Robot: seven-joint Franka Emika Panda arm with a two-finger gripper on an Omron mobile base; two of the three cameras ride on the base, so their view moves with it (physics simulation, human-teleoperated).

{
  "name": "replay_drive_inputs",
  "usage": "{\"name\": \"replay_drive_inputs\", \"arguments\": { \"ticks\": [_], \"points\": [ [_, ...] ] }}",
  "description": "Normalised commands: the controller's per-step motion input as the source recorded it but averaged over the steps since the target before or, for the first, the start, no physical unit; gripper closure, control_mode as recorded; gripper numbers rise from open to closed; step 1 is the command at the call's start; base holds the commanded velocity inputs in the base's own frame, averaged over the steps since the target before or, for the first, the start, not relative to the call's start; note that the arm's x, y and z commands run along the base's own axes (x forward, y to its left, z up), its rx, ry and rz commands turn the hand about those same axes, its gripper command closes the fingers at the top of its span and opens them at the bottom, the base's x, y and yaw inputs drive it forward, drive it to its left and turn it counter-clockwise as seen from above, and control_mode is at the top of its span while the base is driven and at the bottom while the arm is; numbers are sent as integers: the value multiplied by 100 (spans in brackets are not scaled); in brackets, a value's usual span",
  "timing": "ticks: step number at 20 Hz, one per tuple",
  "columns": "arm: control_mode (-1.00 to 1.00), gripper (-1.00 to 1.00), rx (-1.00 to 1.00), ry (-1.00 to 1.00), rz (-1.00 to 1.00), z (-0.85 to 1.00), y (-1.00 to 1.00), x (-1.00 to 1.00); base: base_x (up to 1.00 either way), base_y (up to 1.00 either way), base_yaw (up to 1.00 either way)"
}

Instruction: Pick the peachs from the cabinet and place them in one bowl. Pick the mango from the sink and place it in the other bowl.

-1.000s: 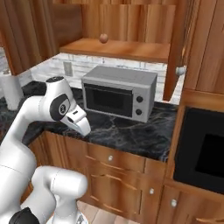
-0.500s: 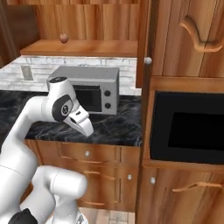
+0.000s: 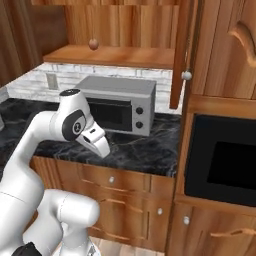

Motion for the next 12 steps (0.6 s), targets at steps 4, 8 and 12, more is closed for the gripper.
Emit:
{"name": "replay_drive_inputs", "arguments": {
  "ticks": [4, 8, 12],
  "points": [
    [100, -100, 0, 0, 0, 0, 0, 0, 46, -1, 22],
    [100, -100, 0, 0, 0, 0, 0, 0, 45, -4, 21],
    [100, -100, 0, 0, 0, 0, 0, 0, 39, -11, 10]
  ]
}}
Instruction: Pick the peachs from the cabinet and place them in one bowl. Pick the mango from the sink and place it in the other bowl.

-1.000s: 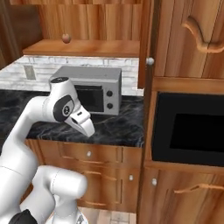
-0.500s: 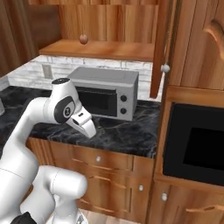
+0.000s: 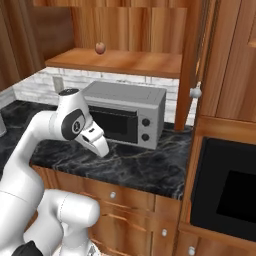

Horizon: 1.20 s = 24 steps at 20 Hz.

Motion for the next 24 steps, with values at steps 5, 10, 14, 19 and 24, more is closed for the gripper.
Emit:
{"name": "replay_drive_inputs", "arguments": {
  "ticks": [5, 10, 14, 19, 24],
  "points": [
    [100, -100, 0, 0, 0, 0, 0, 0, 37, -7, 1],
    [100, -100, 0, 0, 0, 0, 0, 0, 35, 0, 0],
    [100, -100, 0, 0, 0, 0, 0, 0, 35, 6, 0],
    [100, -100, 0, 0, 0, 0, 0, 0, 35, 16, -1],
    [100, -100, 0, 0, 0, 0, 0, 0, 23, 27, -8]
  ]
}}
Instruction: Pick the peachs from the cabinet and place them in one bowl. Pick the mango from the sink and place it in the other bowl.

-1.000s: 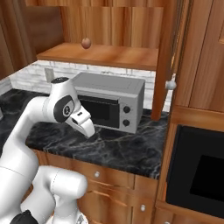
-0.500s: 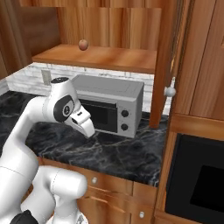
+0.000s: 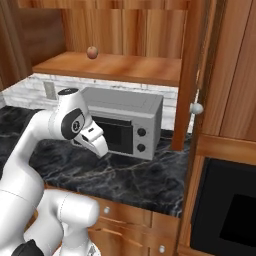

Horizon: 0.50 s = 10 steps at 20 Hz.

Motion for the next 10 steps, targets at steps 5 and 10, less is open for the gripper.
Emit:
{"name": "replay_drive_inputs", "arguments": {
  "ticks": [5, 10],
  "points": [
    [100, -100, 0, 0, 0, 0, 0, 0, 10, 39, -15],
    [100, -100, 0, 0, 0, 0, 0, 0, 14, 26, -11]
  ]
}}
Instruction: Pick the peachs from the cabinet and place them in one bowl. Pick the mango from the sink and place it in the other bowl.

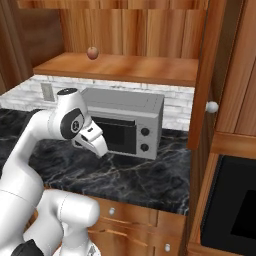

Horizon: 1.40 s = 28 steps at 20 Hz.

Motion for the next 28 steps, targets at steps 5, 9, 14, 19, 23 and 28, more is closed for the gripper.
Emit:
{"name": "replay_drive_inputs", "arguments": {
  "ticks": [5, 9, 14, 19, 23, 28],
  "points": [
    [100, -100, 0, 0, 0, 0, 0, 0, 2, 2, -6],
    [100, -100, 0, 0, 0, 0, 0, 0, 0, 0, 0],
    [100, -100, 0, 0, 0, 0, 0, 0, 0, 0, 0],
    [-100, -100, 0, 0, 0, 0, 0, 0, 0, 0, 0],
    [-100, -100, 0, -11, 3, 17, 0, -9, 0, 0, 0],
    [-100, -100, 0, -29, 20, 36, 3, -11, 0, 0, 0]
  ]
}}
